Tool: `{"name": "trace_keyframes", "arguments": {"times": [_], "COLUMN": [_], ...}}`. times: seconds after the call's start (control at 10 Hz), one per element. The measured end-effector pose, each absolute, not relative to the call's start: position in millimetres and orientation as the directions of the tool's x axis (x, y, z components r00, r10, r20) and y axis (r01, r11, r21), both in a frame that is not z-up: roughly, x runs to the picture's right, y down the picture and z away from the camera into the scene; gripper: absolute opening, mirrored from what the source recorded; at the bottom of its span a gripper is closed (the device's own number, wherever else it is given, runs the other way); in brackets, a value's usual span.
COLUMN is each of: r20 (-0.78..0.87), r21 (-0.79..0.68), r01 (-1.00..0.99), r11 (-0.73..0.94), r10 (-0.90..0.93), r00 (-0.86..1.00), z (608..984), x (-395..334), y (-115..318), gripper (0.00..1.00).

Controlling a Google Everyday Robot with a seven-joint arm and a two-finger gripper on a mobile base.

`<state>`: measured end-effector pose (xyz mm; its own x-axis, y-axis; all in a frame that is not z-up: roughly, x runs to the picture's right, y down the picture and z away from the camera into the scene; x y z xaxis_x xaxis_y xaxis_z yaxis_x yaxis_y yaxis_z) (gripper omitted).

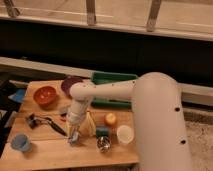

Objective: Wipe table surface with towel

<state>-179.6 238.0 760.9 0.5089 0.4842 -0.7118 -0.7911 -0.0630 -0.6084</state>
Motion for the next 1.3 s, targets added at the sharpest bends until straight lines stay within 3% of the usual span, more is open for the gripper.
{"name": "trace_keyframes", "arguments": {"times": [0.5,1.0,1.3], "r20": [-0.760,-0.773,-0.738], "r21": [-0.579,-0.526,-0.563], "r01": [-0.805,-0.840,-0.819], "r11": [-0.127,-0.133,-0.109], "r10": [0.441,0.488,0.513], "r00": [0.477,0.406,0.439], "z": [733,772,775], "x": [-166,-141,-162], "y": [276,231,218], "gripper": [0.00,0.00,0.00]}}
